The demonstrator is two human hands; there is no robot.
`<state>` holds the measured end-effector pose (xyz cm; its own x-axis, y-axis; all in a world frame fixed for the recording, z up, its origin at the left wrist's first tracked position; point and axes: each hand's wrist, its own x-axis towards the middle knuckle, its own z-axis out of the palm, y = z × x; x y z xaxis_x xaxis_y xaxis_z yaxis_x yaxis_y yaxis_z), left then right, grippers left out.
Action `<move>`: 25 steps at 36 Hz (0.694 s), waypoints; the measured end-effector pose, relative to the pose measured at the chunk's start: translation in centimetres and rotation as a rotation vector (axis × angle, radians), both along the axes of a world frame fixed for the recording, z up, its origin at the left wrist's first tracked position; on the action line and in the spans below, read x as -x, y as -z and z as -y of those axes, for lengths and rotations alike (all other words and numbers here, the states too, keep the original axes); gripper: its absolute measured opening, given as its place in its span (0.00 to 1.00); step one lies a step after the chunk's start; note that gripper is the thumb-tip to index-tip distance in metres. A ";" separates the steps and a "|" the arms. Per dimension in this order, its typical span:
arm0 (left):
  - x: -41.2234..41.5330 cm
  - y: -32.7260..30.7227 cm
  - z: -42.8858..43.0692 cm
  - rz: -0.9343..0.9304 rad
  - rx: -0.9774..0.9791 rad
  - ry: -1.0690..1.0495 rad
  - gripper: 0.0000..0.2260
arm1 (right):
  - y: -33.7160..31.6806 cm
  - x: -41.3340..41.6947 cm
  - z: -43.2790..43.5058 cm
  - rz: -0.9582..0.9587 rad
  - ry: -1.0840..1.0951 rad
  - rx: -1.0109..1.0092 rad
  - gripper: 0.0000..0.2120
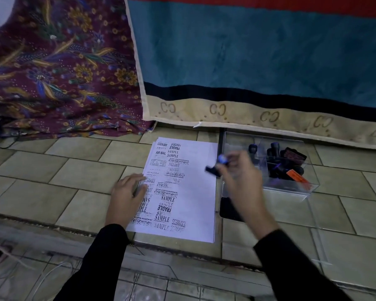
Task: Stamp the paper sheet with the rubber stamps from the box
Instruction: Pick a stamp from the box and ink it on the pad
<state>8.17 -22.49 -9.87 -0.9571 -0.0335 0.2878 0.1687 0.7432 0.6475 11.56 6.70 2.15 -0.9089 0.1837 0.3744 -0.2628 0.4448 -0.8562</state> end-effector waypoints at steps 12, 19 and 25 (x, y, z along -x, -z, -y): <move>0.2 0.0 0.1 0.006 -0.019 0.011 0.14 | 1.3 7.5 -7.2 0.327 0.116 -0.419 0.07; 0.1 -0.2 -0.1 0.011 -0.041 0.009 0.14 | 2.2 8.6 -7.1 0.446 0.035 -0.490 0.04; 0.1 0.0 0.1 0.018 -0.054 0.006 0.13 | 1.7 9.3 -6.8 0.473 -0.022 -0.644 0.05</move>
<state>8.06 -22.54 -9.82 -0.9623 -0.0425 0.2688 0.1615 0.7060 0.6896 2.24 13.51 0.48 -0.9987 0.0433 -0.0256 0.0502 0.8888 -0.4556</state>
